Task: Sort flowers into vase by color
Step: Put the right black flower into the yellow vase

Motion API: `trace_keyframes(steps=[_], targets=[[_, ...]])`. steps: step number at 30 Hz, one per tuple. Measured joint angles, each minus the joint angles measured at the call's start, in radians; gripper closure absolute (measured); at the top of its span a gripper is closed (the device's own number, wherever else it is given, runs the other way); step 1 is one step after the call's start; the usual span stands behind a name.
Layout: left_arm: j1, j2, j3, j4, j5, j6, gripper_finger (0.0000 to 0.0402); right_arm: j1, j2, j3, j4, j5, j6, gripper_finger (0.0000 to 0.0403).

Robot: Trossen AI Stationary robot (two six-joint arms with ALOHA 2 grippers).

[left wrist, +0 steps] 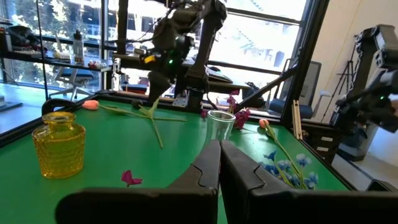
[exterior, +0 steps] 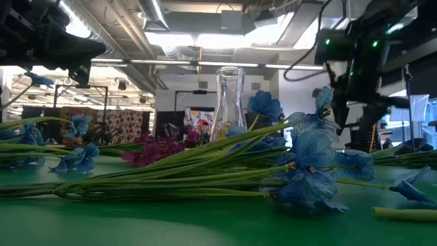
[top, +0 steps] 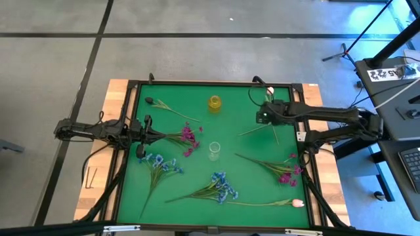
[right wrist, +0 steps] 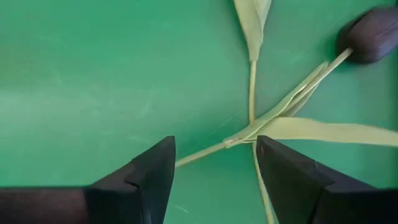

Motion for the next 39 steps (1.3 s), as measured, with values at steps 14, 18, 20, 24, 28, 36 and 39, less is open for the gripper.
trace_keyframes(steps=[14, 18, 20, 24, 28, 36, 39], targets=[[0.000, 0.000, 0.000, 0.000, 0.000, 0.000, 0.0401, -0.042, 0.029, -0.062, 0.107, -0.119, 0.051, 0.0182], [0.000, 0.000, 0.000, 0.000, 0.000, 0.000, 0.0401, -0.042, 0.029, -0.063, 0.103, -0.167, 0.095, 0.0182], [0.000, 0.000, 0.000, 0.000, 0.000, 0.000, 0.0401, -0.042, 0.029, -0.063, 0.103, -0.174, 0.113, 0.0182], [0.000, 0.000, 0.000, 0.000, 0.000, 0.000, 0.0401, -0.042, 0.031, -0.063, 0.068, -0.175, 0.139, 0.0182], [0.000, 0.000, 0.000, 0.000, 0.000, 0.000, 0.0401, -0.049, 0.034, -0.070, 0.068, -0.125, 0.162, 0.0182], [0.000, 0.000, 0.000, 0.000, 0.000, 0.000, 0.0401, -0.121, 0.034, -0.135, 0.127, -0.122, 0.173, 0.0182], [0.000, 0.000, 0.000, 0.000, 0.000, 0.000, 0.0401, -0.140, 0.034, -0.152, 0.156, -0.122, 0.172, 0.0182]])
